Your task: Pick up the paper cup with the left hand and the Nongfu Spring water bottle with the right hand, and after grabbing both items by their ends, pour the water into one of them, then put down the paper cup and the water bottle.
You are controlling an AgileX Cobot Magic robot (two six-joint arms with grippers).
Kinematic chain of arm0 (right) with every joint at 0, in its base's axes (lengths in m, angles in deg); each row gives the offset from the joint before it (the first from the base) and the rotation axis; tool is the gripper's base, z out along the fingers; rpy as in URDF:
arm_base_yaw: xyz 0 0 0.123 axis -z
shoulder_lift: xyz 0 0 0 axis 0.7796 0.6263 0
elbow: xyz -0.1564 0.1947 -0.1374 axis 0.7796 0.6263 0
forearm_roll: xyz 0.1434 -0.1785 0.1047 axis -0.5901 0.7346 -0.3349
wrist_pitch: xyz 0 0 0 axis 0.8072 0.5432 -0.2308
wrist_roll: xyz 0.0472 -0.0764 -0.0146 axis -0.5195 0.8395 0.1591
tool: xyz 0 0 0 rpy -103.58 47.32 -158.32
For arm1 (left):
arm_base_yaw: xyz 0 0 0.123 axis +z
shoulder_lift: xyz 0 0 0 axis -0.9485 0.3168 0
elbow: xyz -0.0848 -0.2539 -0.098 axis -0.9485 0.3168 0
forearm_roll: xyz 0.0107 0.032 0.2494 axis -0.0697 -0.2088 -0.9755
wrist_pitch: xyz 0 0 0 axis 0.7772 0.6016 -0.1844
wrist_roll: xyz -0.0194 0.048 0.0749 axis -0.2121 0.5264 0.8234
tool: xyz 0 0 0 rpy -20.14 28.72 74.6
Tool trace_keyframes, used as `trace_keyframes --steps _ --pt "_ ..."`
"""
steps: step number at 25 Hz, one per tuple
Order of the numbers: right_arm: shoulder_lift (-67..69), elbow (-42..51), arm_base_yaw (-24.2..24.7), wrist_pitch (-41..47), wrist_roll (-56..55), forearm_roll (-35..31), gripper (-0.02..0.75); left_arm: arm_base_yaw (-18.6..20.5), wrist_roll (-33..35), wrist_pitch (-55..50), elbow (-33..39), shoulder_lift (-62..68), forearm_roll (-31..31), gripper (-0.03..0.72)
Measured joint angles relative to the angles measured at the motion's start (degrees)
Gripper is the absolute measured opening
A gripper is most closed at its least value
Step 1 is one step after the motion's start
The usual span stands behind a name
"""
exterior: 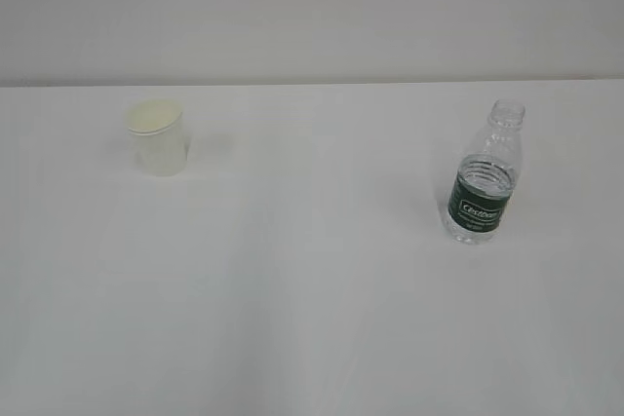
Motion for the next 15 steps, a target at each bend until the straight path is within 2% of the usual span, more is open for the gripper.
trace_keyframes --steps 7,14,15 --pt "0.00 -0.49 0.00 -0.68 0.00 0.00 0.575 0.00 0.00 0.00 0.00 0.00 0.00 0.371" --pt "0.00 -1.19 0.00 -1.42 0.00 -2.78 0.575 0.00 0.00 0.14 0.00 0.11 0.00 0.534" --pt "0.00 -1.19 0.00 -1.53 0.00 -3.22 0.596 0.00 0.00 0.14 0.00 0.34 0.00 0.548"
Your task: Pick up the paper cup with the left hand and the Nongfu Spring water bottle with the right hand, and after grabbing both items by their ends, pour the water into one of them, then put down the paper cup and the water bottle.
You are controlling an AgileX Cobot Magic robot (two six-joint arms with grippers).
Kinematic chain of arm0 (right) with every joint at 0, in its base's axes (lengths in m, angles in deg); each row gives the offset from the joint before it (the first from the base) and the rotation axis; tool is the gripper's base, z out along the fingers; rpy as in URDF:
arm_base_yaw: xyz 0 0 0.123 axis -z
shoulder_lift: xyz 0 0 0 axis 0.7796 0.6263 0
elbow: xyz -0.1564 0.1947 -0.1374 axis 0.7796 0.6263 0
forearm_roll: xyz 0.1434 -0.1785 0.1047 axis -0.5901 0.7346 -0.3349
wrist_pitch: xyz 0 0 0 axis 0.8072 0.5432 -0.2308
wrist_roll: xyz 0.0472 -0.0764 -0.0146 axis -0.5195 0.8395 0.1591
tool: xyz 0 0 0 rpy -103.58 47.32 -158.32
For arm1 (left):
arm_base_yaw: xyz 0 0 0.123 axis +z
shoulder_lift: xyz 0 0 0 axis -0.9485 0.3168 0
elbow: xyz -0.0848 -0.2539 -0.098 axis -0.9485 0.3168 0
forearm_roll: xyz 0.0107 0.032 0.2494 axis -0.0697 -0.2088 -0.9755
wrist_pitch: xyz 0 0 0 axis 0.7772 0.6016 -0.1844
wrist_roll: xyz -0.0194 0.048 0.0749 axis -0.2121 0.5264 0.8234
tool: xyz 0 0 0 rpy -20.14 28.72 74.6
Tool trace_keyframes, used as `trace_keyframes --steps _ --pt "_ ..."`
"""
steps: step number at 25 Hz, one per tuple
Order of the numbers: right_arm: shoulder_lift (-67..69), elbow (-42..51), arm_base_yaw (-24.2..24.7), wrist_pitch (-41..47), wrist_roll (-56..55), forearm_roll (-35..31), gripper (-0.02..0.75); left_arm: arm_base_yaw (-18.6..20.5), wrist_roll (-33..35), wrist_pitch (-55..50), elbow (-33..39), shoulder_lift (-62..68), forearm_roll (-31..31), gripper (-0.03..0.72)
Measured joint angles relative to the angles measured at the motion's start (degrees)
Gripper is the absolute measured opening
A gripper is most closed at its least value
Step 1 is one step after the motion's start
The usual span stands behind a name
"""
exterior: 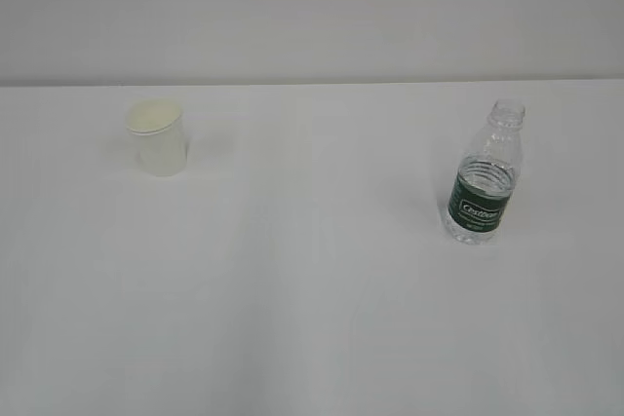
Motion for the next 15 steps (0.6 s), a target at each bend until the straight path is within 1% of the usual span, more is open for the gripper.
trace_keyframes --steps 4,10,15 --pt "1.70 0.00 0.00 -0.61 0.00 -1.31 0.578 0.00 0.00 0.04 -0.92 3.28 0.13 0.573" --pt "5.70 -0.03 0.00 -2.41 0.00 -3.51 0.575 0.00 0.00 2.98 -2.49 9.42 0.24 0.575" --pt "9.32 -0.03 0.00 -6.15 0.00 -4.39 0.575 0.00 0.00 5.05 -2.49 14.81 0.36 0.576"
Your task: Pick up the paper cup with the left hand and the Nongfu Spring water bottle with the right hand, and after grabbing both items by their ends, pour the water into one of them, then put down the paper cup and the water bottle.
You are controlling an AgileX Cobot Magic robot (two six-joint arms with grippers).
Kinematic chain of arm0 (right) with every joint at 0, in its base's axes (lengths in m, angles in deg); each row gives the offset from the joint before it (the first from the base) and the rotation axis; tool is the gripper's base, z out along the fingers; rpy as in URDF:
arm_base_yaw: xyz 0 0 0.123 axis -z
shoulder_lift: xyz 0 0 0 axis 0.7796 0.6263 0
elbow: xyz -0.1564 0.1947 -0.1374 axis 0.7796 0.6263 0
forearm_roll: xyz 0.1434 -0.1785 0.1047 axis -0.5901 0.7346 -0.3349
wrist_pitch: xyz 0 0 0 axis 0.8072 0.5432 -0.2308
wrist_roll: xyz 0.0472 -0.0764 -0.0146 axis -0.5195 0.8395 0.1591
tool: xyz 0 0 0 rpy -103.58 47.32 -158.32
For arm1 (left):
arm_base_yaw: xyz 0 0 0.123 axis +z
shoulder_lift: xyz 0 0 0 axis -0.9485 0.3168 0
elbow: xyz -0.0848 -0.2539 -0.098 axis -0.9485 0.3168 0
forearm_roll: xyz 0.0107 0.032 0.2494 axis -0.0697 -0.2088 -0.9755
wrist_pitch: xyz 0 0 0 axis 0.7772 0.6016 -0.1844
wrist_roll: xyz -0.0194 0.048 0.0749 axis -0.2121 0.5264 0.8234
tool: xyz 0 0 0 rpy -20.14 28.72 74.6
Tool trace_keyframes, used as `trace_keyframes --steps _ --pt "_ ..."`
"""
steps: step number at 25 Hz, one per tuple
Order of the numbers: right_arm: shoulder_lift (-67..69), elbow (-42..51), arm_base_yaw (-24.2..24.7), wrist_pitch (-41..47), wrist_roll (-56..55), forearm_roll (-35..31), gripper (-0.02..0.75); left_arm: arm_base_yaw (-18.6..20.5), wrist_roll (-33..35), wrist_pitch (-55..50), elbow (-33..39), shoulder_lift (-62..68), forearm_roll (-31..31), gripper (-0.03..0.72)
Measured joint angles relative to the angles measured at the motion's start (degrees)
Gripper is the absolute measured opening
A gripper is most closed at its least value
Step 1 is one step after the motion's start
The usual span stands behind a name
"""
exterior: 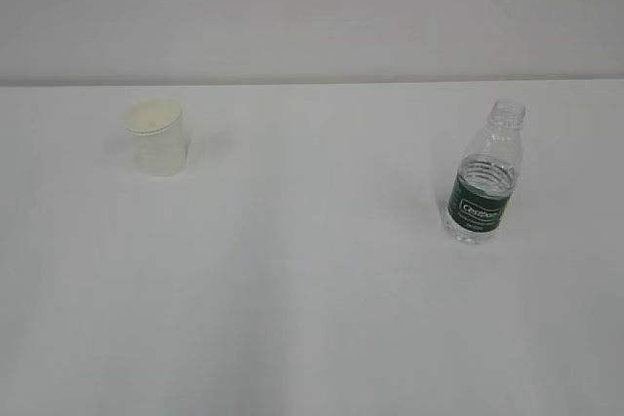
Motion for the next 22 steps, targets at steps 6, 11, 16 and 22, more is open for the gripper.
trace_keyframes --steps 6,11,16,22 --pt "5.27 0.00 0.00 -5.58 0.56 -0.18 0.575 0.00 0.22 6.82 0.00 3.44 0.00 0.577" --pt "9.75 0.00 0.00 -10.18 2.72 -0.27 0.575 0.00 0.50 11.23 0.00 7.05 0.10 0.577" --pt "12.30 0.00 0.00 -15.64 4.97 -0.27 0.575 0.00 1.66 17.60 0.00 11.94 0.10 0.576" --pt "15.27 1.72 0.00 -23.52 5.33 -0.27 0.574 0.00 2.13 23.97 0.00 19.38 0.10 0.576"
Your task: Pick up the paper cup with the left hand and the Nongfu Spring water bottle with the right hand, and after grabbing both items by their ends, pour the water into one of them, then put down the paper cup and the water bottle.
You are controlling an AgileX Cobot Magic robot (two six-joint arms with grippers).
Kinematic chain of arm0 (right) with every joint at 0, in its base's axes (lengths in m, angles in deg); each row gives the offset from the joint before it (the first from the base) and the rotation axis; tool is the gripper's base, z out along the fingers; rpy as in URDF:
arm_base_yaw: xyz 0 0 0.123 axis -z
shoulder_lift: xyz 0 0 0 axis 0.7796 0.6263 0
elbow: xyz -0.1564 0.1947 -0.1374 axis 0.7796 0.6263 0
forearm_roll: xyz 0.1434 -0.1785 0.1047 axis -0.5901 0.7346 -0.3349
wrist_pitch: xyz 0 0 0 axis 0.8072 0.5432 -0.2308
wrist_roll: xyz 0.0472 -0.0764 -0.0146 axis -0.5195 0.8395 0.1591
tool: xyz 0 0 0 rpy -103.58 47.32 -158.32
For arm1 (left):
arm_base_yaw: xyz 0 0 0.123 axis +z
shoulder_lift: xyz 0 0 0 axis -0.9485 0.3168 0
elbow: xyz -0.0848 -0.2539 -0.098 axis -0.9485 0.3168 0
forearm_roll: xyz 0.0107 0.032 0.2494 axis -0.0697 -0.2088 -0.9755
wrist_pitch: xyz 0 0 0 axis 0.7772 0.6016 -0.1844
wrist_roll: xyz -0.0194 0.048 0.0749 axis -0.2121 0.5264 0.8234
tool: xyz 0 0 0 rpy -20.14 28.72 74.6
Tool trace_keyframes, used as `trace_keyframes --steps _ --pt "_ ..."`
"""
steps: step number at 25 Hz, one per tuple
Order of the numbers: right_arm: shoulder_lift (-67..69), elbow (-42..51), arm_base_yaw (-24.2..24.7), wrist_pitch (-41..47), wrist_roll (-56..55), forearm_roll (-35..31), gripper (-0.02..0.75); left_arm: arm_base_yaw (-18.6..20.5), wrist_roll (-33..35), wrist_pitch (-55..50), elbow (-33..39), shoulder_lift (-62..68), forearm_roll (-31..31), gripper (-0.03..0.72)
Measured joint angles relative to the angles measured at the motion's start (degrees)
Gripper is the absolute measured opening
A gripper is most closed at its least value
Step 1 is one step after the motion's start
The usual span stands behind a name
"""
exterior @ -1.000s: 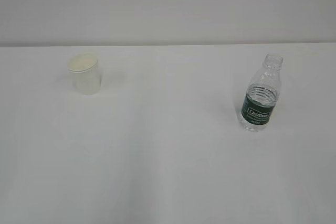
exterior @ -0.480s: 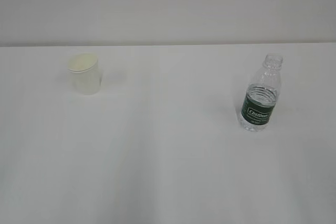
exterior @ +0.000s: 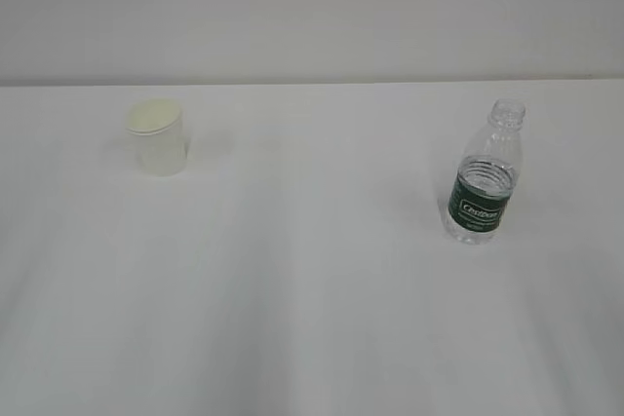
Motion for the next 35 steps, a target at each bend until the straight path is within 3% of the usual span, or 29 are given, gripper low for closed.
trace_keyframes --steps 22,30,35 --pt "15.29 4.89 0.00 -24.10 0.39 -0.04 0.574 0.00 0.68 18.34 0.13 23.77 0.00 0.576" --pt "22.95 5.97 0.00 -30.84 0.39 -0.13 0.574 0.00 0.68 28.82 4.97 24.72 2.14 0.575" --pt "25.07 7.00 0.00 -34.69 -0.26 -0.13 0.574 -4.79 0.68 34.52 7.85 24.72 0.69 0.571"
